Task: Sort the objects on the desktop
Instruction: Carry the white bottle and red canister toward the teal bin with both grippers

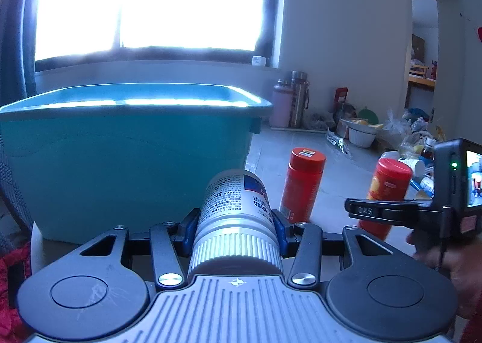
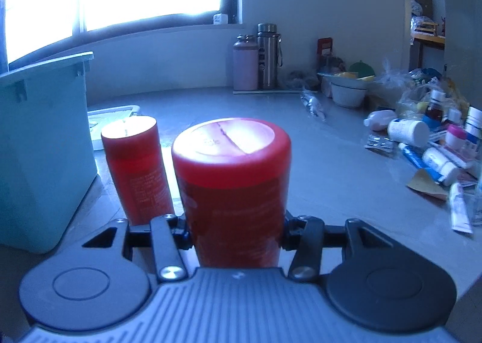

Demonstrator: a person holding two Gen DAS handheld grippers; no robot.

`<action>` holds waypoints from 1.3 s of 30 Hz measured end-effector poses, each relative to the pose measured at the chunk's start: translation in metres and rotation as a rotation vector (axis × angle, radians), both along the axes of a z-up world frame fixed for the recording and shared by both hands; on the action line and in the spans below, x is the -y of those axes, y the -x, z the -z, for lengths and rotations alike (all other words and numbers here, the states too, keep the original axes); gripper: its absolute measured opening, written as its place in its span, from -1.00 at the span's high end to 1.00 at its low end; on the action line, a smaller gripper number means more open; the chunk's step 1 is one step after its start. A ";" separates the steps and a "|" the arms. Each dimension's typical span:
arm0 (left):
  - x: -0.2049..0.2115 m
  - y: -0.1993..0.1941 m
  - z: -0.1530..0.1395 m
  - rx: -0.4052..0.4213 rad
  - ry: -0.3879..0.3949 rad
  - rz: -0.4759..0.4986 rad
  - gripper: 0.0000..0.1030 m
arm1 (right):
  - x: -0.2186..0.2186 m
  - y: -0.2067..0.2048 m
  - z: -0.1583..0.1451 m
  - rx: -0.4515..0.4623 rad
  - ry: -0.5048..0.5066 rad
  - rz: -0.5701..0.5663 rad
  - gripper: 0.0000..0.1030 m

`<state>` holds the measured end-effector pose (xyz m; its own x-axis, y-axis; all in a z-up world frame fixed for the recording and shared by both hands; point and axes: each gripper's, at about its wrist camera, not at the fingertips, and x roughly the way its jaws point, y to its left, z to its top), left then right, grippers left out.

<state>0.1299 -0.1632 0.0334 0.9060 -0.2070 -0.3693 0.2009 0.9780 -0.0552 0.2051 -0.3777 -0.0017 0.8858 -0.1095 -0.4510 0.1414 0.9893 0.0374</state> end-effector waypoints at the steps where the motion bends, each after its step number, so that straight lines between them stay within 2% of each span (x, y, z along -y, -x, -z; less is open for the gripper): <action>1: -0.001 0.003 0.000 -0.003 0.003 -0.002 0.06 | 0.001 0.006 -0.001 0.001 -0.003 0.003 0.02; 11: -0.022 0.028 0.001 -0.041 0.029 -0.046 0.06 | -0.012 0.049 -0.007 -0.003 0.017 -0.012 0.02; 21: -0.052 0.050 -0.007 -0.020 0.033 -0.085 0.06 | -0.035 0.081 -0.013 0.003 0.032 -0.044 0.02; 39: -0.104 0.089 -0.015 -0.031 0.040 -0.155 0.06 | -0.080 0.121 -0.017 -0.006 0.031 -0.109 0.02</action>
